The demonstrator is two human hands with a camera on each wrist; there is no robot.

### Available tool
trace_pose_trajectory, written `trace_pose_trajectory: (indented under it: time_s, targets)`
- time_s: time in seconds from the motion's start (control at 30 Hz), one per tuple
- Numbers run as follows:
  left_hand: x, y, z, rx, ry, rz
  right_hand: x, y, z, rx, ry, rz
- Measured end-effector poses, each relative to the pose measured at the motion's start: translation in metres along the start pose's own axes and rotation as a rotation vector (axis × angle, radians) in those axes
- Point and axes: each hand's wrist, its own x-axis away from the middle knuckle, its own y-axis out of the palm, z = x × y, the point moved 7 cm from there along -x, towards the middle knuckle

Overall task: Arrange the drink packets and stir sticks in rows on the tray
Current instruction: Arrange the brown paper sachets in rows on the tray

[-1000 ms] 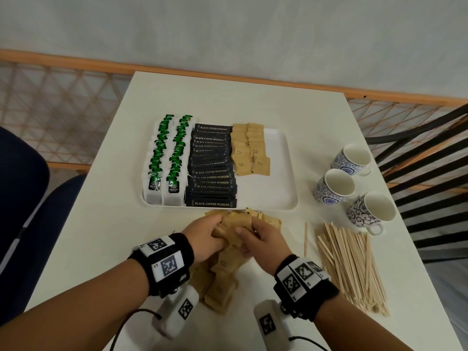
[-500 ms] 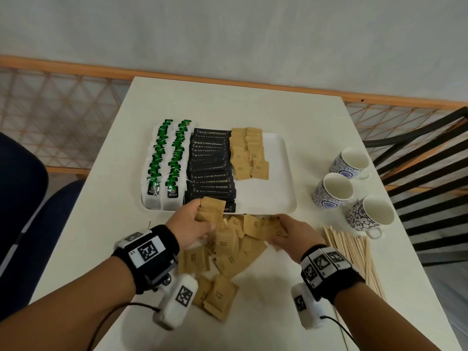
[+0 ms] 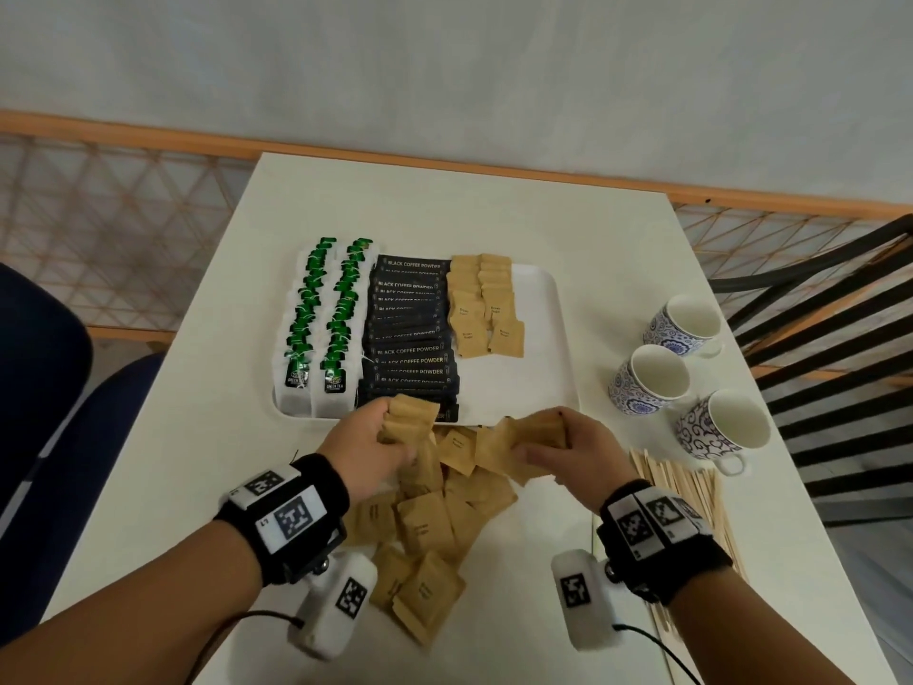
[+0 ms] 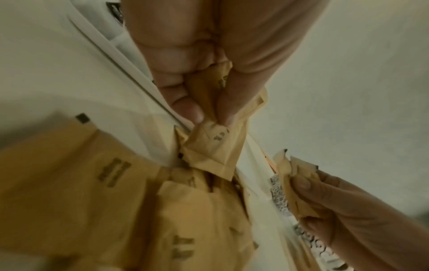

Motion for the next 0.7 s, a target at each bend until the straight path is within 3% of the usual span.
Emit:
trace_pose_trajectory:
  time_s: [0.17,0.4,0.6,0.7]
  targets:
    - [-0.002,0.006,0.016,0.233,0.001,0.039,0.000,0.040,-0.025,-0.273,0.019,-0.195]
    - [-0.008,0.020,0.018,0.441,-0.129,-0.002,-0.012,0.059,-0.032,-0.297,0.022,-0.187]
    - [-0.012,0.018,0.024,0.300,-0.053,0.014,-0.017,0.065,-0.037,-0.248,0.022,-0.189]
    - [-0.021,0.008,0.023,0.267,-0.068,0.070,-0.027,0.047,-0.034,-0.276,0.027,-0.081]
